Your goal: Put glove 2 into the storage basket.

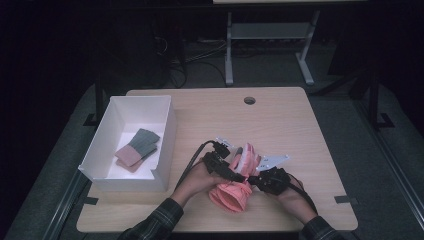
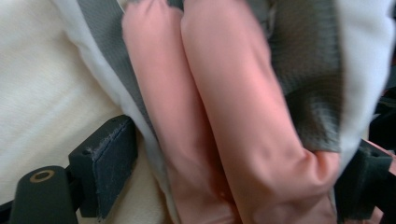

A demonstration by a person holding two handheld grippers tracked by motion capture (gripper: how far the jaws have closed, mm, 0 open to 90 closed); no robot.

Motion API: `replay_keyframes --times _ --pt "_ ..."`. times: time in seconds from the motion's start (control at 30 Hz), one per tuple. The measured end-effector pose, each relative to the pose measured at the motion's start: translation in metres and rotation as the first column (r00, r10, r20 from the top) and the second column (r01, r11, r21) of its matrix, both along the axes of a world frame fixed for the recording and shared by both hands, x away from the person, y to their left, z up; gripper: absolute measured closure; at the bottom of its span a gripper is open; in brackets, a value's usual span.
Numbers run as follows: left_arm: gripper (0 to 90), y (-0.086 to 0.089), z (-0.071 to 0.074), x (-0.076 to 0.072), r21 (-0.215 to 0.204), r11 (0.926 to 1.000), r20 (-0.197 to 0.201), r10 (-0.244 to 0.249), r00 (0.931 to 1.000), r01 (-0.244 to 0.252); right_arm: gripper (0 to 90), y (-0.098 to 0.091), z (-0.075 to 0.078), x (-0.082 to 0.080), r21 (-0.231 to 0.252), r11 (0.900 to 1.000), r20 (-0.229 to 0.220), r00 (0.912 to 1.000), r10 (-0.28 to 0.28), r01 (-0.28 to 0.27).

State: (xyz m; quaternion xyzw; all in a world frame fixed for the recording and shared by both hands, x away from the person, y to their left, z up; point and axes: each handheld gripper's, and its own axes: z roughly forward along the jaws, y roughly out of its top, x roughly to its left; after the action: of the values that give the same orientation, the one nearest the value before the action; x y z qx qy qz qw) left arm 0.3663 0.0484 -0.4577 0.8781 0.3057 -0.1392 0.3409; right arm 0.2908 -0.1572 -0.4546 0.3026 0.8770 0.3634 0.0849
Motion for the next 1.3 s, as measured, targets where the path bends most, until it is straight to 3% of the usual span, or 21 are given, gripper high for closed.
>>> replay_keyframes --times 0.2,0.4,0.53,0.67,0.8,0.9,0.93,1.03,1.13,1.3 --pt "21.6 -0.002 0.0 0.001 -0.017 0.9993 -0.045 -0.033 0.9984 0.032 90.0 0.0 -0.001 0.0 0.006 1.0 -0.005 1.0 -0.005 0.005" --pt "39.4 0.002 -0.002 0.005 -0.053 0.9976 -0.099 -0.049 0.9938 0.044 90.0 0.001 -0.002 0.001 0.01 0.9999 -0.006 1.0 -0.005 0.005" --pt "52.1 0.005 0.0 0.005 -0.061 0.9967 -0.092 -0.059 0.994 0.054 90.0 -0.001 -0.002 0.002 0.016 0.9999 -0.008 1.0 0.002 -0.002" --pt "56.4 0.008 0.001 0.005 -0.071 0.9964 -0.089 -0.051 0.9947 0.045 89.9 -0.006 0.001 0.002 0.04 0.9992 -0.017 0.9998 0.007 -0.006" --pt "57.3 0.009 0.005 0.005 -0.081 0.9961 -0.097 -0.041 0.9944 0.033 81.0 -0.015 0.007 -0.001 0.076 0.9971 -0.014 0.9998 0.01 -0.009" --pt "57.9 0.009 0.01 0.004 -0.081 0.9963 -0.092 -0.037 0.9951 0.029 70.5 -0.026 0.014 -0.005 0.108 0.9941 -0.001 0.9999 -0.017 0.017" --pt "58.2 0.009 0.011 0.004 -0.081 0.9962 -0.084 -0.04 0.9957 0.033 63.4 -0.038 0.018 -0.009 0.125 0.9915 0.022 0.9991 -0.037 0.034" --pt "58.4 0.01 0.016 0.003 -0.089 0.9958 -0.067 -0.027 0.9974 0.021 55.4 -0.047 0.02 -0.012 0.137 0.9889 0.022 0.9979 -0.06 0.056" --pt "58.3 0.013 0.023 0.002 -0.093 0.9955 -0.064 -0.025 0.9976 0.019 39.2 -0.063 0.021 -0.017 0.14 0.9825 0.026 0.9915 -0.128 0.123" --pt "58.0 0.016 0.033 -0.001 -0.083 0.9964 -0.04 -0.022 0.999 0.018 24.7 -0.078 0.016 -0.022 0.133 0.974 0.033 0.9813 -0.19 0.184"
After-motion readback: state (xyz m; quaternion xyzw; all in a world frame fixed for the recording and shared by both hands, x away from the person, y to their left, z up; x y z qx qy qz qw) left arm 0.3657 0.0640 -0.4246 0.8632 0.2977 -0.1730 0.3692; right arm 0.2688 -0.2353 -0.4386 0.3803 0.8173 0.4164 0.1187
